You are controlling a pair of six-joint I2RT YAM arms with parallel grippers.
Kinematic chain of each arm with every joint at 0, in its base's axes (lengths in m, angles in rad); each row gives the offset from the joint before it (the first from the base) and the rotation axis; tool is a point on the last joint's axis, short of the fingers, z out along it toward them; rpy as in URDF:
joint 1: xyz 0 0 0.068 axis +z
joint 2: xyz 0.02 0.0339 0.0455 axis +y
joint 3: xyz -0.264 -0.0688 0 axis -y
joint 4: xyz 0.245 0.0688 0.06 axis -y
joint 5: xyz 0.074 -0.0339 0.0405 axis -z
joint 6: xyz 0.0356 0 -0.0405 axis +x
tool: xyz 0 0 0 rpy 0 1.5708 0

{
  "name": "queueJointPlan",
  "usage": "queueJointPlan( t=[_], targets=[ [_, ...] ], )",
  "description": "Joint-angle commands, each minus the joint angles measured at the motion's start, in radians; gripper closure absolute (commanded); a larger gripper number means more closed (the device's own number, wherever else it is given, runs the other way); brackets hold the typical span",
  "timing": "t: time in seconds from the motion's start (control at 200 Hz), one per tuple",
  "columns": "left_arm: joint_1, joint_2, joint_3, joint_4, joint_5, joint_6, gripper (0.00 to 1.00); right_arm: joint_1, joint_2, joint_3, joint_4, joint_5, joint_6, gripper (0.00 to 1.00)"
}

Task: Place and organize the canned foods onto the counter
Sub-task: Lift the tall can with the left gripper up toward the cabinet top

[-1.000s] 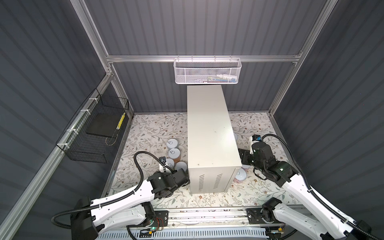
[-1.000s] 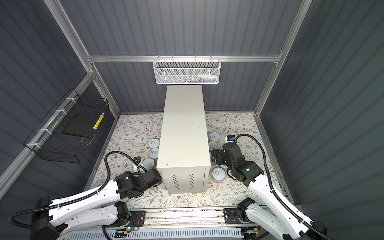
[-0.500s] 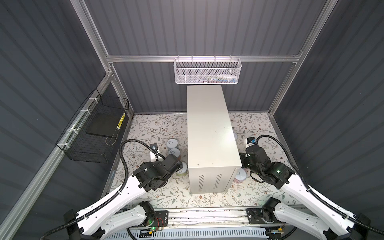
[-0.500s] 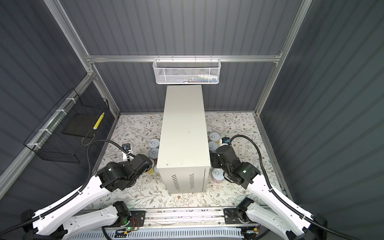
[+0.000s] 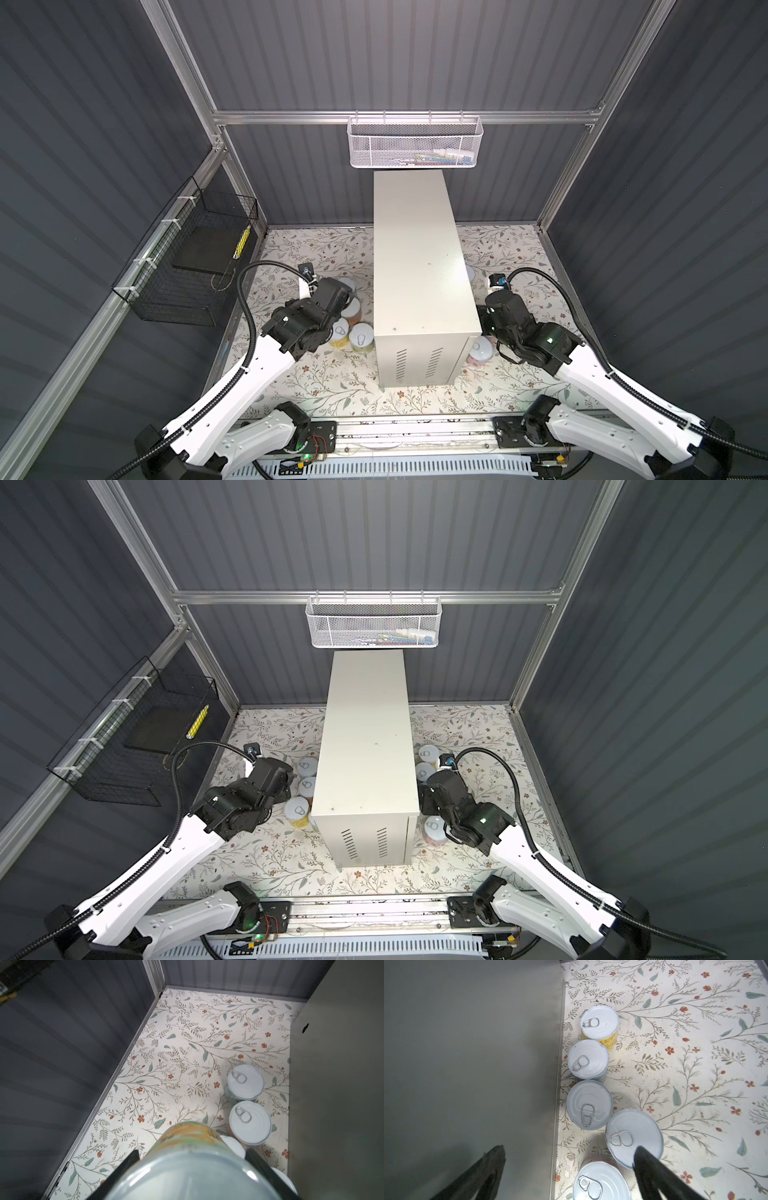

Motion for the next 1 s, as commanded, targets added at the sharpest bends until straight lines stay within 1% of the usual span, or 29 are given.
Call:
queueJointPlan(
  t=[0.0, 0.055, 0.175, 0.245, 0.285, 0.4, 0.525, 0.61, 0.68, 0.725, 0.791, 0.996],
  targets=[
    [0.054, 0.050, 0.130, 0.116, 0.035, 0.135, 1.00, 0.026, 0.027, -0.017, 0.107, -0.052, 0.007, 0.02],
    [0.087, 0.083, 0.187, 0.115, 0.053, 0.168, 1.00, 0.026, 0.031, -0.032, 0.116, -0.041, 0.009, 0.01],
    [0.177, 0.143, 0.325, 0.149, 0.138, 0.252, 1.00, 0.023, 0.020, -0.055, 0.097, 0.062, 0.019, 0.01],
    [0.222, 0.212, 0.479, 0.130, 0.195, 0.290, 1.00, 0.008, -0.001, -0.056, 0.069, 0.116, 0.023, 0.01],
    [0.239, 0.261, 0.564, 0.112, 0.235, 0.311, 1.00, -0.008, -0.016, -0.057, 0.061, 0.121, 0.021, 0.01],
    [0.251, 0.428, 0.825, 0.020, 0.361, 0.350, 1.00, -0.065, -0.067, -0.064, 0.055, 0.092, -0.001, 0.01],
    [0.251, 0.631, 1.125, -0.095, 0.495, 0.356, 1.00, -0.122, -0.113, -0.068, 0.040, 0.081, -0.016, 0.01],
    [0.251, 0.763, 1.327, -0.206, 0.582, 0.360, 1.00, -0.149, -0.141, -0.070, 0.033, 0.075, -0.027, 0.01],
    [0.251, 0.840, 1.467, -0.261, 0.652, 0.360, 1.00, -0.165, -0.159, -0.070, 0.031, 0.064, -0.036, 0.01],
    [0.250, 0.873, 1.537, -0.287, 0.673, 0.359, 1.00, -0.172, -0.166, -0.066, 0.023, 0.060, -0.038, 0.01],
    [0.250, 0.883, 1.562, -0.279, 0.704, 0.361, 1.00, -0.175, -0.171, -0.061, 0.017, 0.061, -0.039, 0.01],
    [0.248, 0.828, 1.519, -0.219, 0.750, 0.371, 1.00, -0.181, -0.163, -0.056, 0.021, 0.053, -0.046, 0.01]
  ],
)
